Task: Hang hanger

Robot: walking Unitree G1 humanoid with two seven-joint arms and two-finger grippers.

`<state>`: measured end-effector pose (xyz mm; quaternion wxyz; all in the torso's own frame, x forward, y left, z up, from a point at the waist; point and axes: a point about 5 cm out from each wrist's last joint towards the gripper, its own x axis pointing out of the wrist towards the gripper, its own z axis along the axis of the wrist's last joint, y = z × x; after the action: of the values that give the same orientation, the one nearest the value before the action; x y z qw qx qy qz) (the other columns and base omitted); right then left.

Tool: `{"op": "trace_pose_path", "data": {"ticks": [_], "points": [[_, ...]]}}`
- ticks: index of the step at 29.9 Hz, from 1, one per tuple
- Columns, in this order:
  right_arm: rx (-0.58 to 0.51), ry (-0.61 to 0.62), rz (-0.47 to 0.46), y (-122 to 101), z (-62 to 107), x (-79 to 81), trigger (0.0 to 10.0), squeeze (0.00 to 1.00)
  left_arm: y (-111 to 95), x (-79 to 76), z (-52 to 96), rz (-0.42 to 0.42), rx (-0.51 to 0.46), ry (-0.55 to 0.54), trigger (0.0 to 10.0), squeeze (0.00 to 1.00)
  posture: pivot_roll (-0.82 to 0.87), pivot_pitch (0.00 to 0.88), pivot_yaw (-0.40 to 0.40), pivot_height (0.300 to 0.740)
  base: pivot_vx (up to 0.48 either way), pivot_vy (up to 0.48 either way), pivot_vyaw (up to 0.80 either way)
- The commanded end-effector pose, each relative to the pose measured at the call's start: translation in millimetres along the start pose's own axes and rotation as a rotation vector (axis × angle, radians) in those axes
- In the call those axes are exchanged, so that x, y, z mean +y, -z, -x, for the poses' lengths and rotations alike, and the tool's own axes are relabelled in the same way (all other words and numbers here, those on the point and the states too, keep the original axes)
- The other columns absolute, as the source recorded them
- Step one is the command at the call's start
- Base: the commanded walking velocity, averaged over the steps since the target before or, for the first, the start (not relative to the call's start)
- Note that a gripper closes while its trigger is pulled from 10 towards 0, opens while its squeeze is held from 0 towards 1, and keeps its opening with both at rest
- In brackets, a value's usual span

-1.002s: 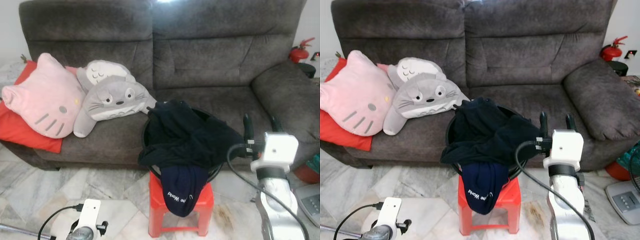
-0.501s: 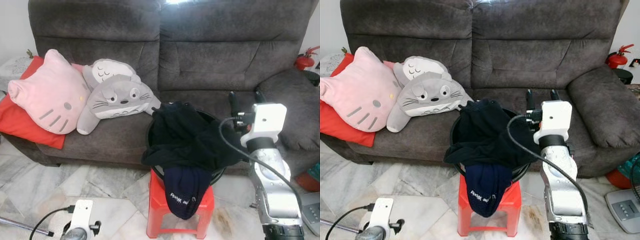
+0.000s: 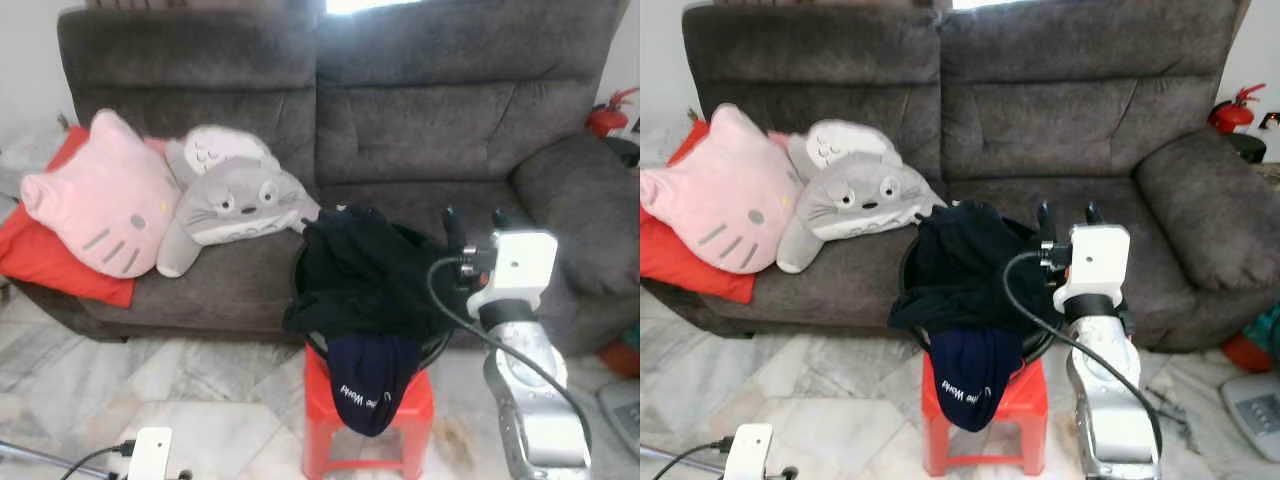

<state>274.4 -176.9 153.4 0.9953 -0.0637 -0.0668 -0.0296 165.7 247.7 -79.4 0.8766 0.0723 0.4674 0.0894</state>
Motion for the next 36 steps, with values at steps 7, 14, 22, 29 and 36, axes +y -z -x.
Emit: {"op": "trace_pose_path", "data": {"ticks": [7, 14, 22, 29, 36], "points": [[-0.016, 0.021, -0.017, -3.2, 6.0, 8.5, 10.0, 0.0, 7.3, 36.2, 4.3, -0.1, 0.029, -0.005, 10.0, 0.0, -0.27, 0.0, 0.197, 0.74, 0.0, 0.0, 0.0], [-0.013, -0.011, -0.048, -5.7, 9.5, 23.1, 10.0, 0.0, 11.4, 56.2, 8.2, -0.106, 0.042, -0.035, 10.0, 0.0, -0.24, 0.008, 0.136, 0.74, 0.0, 0.0, 0.0], [-0.017, -0.072, -0.02, -9.8, 2.5, 17.7, 10.0, 0.0, 25.8, 54.2, 11.1, -0.056, 0.066, -0.056, 10.0, 0.0, -0.18, 0.009, 0.077, 0.74, 0.0, 0.0, 0.0], [-0.036, -0.034, -0.02, -12.6, -9.7, 15.7, 10.0, 0.0, 26.5, 38.3, 8.8, -0.045, 0.073, -0.021, 10.0, 0.0, -0.22, 0.003, 0.114, 0.74, 0.0, 0.0, 0.0], [-0.074, -0.038, 0.003, -27.2, -24.9, 14.6, 10.0, 0.0, -0.5, 9.5, 0.2, -0.065, 0.014, 0.049, 10.0, 0.0, -0.27, 0.009, 0.105, 0.74, 0.0, 0.0, 0.0]]}}
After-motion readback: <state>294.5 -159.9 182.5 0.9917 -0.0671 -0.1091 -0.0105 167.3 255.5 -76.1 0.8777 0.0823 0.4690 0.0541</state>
